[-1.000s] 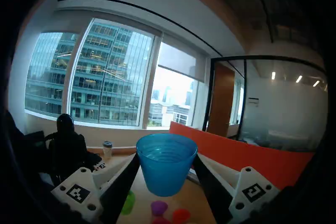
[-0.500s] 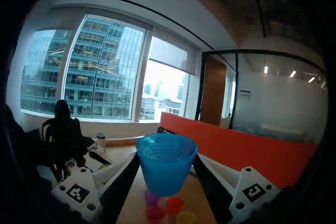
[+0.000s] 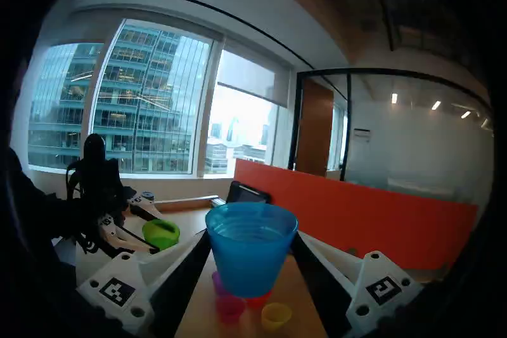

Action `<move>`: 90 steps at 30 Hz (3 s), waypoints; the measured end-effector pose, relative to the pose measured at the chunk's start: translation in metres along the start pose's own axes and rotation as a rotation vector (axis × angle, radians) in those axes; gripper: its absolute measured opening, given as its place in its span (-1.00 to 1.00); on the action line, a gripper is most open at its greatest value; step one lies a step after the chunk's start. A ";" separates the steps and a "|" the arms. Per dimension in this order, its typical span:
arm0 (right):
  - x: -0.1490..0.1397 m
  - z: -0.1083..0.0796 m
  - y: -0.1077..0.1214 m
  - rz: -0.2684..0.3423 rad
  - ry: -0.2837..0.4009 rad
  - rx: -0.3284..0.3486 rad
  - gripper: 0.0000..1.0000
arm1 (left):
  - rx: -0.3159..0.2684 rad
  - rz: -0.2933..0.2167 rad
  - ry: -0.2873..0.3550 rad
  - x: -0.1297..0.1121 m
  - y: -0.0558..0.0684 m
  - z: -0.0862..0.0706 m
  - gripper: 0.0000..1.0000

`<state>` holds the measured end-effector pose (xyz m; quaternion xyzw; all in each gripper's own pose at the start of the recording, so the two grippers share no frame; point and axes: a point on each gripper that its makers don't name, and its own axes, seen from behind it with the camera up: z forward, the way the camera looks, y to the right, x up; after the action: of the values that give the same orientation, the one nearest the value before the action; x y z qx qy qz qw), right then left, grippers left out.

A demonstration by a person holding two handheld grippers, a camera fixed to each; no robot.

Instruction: Pour water

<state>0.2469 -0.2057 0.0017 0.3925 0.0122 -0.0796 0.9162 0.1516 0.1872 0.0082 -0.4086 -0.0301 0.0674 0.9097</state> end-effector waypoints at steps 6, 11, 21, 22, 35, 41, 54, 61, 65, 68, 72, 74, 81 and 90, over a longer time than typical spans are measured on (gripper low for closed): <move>-0.021 -0.002 0.000 0.006 -0.030 0.011 0.81 | 0.001 0.001 -0.027 -0.009 -0.001 0.001 0.74; -0.041 -0.002 0.001 0.018 -0.072 0.024 0.82 | 0.001 0.006 -0.064 -0.022 -0.001 0.002 0.74; -0.088 -0.004 -0.006 0.028 -0.168 0.066 0.82 | -0.005 -0.004 -0.148 -0.050 -0.004 0.006 0.74; -0.092 -0.004 -0.007 0.029 -0.179 0.070 0.82 | -0.006 -0.004 -0.159 -0.053 -0.004 0.006 0.74; -0.158 -0.005 -0.013 0.003 -0.340 0.121 0.82 | -0.029 0.014 -0.294 -0.102 -0.004 0.012 0.74; -0.186 -0.003 -0.017 0.002 -0.404 0.138 0.82 | -0.044 0.014 -0.356 -0.125 -0.004 0.012 0.75; -0.238 -0.001 -0.019 0.017 -0.508 0.157 0.82 | -0.088 0.023 -0.465 -0.168 0.001 0.018 0.76; -0.269 0.000 -0.020 0.030 -0.556 0.161 0.82 | -0.105 0.023 -0.514 -0.187 0.003 0.023 0.77; -0.285 0.001 -0.022 0.036 -0.580 0.165 0.82 | -0.114 0.025 -0.537 -0.198 0.005 0.026 0.76; -0.295 0.001 -0.023 0.038 -0.596 0.170 0.82 | -0.122 0.022 -0.552 -0.205 0.007 0.029 0.77; -0.307 0.001 -0.025 0.039 -0.616 0.175 0.82 | -0.129 0.017 -0.566 -0.212 0.009 0.031 0.77; -0.312 0.001 -0.025 0.039 -0.626 0.176 0.83 | -0.131 0.016 -0.568 -0.215 0.009 0.033 0.77; -0.324 0.000 -0.027 0.033 -0.647 0.176 0.83 | -0.138 0.006 -0.578 -0.222 0.012 0.034 0.77; -0.336 -0.003 -0.027 0.035 -0.667 0.172 0.82 | -0.139 -0.013 -0.581 -0.228 0.012 0.030 0.79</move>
<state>-0.0890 -0.1764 0.0088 0.4206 -0.3017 -0.1885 0.8346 -0.0789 0.1838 0.0193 -0.4334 -0.2965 0.1737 0.8331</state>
